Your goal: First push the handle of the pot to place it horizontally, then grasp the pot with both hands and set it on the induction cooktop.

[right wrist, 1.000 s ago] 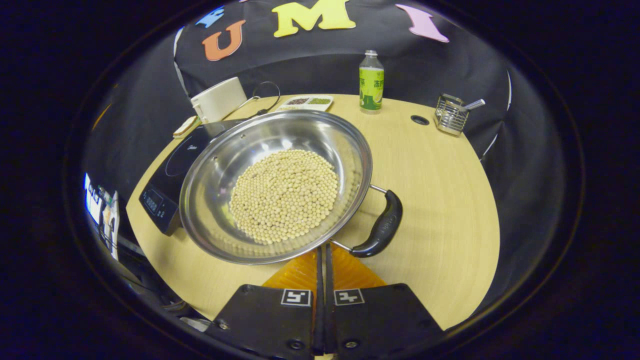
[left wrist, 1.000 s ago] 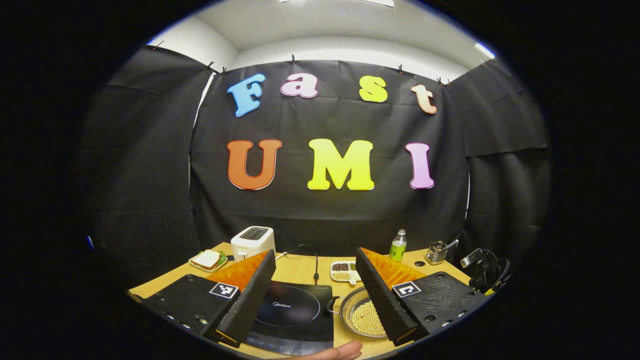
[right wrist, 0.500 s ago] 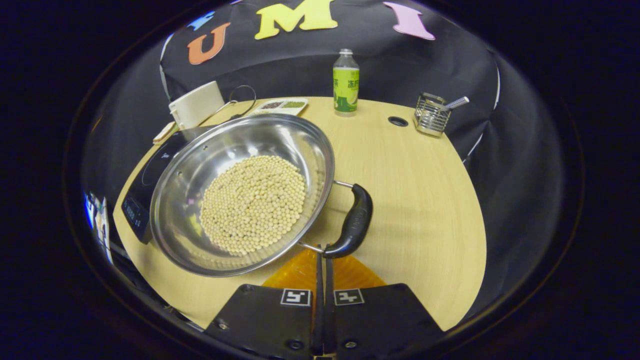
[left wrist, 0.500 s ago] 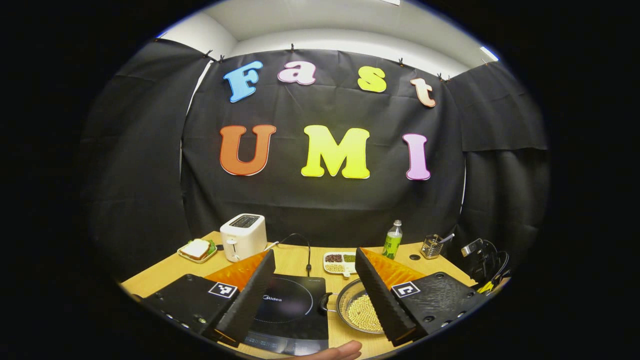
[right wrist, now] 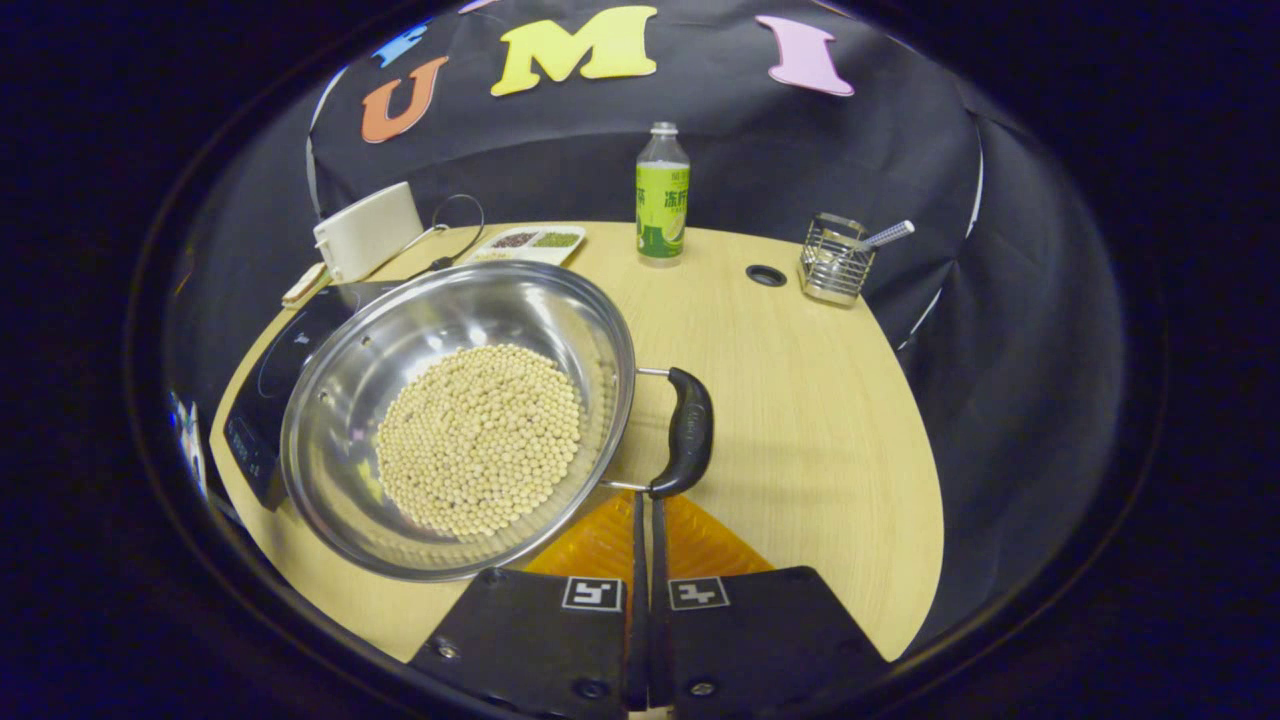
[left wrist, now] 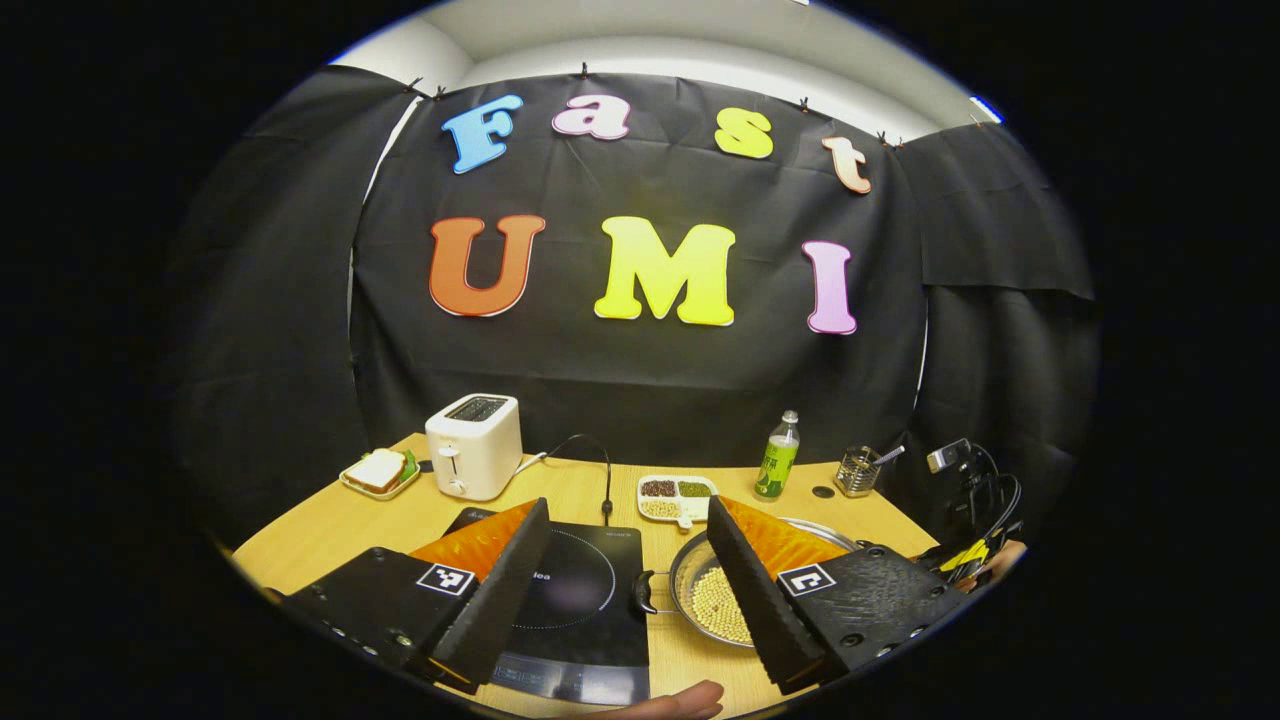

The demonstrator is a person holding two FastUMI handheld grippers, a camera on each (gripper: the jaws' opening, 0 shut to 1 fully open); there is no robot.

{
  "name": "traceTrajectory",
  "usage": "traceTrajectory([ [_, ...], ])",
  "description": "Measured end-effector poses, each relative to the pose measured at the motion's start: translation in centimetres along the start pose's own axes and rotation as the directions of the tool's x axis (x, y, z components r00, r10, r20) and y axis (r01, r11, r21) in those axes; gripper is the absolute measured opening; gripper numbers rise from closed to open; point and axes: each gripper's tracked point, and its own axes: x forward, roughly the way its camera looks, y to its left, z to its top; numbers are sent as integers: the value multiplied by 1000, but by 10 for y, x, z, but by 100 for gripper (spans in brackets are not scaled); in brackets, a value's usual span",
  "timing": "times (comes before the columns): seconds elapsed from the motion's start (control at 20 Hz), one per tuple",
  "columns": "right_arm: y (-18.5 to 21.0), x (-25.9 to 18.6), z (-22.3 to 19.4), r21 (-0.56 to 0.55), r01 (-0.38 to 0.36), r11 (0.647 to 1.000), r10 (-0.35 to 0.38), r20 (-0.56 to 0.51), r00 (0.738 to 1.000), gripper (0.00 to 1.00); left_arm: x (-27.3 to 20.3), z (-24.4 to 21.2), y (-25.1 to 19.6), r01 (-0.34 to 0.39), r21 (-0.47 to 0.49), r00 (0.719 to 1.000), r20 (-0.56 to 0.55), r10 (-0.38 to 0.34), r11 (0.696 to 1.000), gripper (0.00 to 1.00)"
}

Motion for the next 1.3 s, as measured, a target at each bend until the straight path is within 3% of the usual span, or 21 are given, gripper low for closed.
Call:
traceTrajectory([
  [0.15,3,-11,1,19,-8,1000,7,26,1000,4,8,-16,-4,5,-7,999,-50,-6,1000,94],
  [0.4,5,-43,25,15,2,1000,-5,160,987,4,22,-43,-14,18,-9,991,-129,-19,1000,94],
  [0.5,9,-54,35,11,-12,1000,9,206,979,10,30,-52,-17,24,-18,988,-155,-27,1000,94],
  [0.55,11,-59,40,8,-17,1000,14,231,973,21,33,-57,-20,28,-25,985,-170,-32,999,94],
  [0.6,9,-63,46,7,-12,1000,10,260,966,24,36,-62,-22,31,-34,982,-184,-36,999,94],
  [0.85,3,-59,60,35,-11,999,0,294,956,100,49,-92,-36,46,-18,966,-255,-49,999,95],
  [1.3,-10,-34,68,104,-10,995,-17,254,967,100,77,-134,-48,57,-23,926,-372,-62,998,95],
])
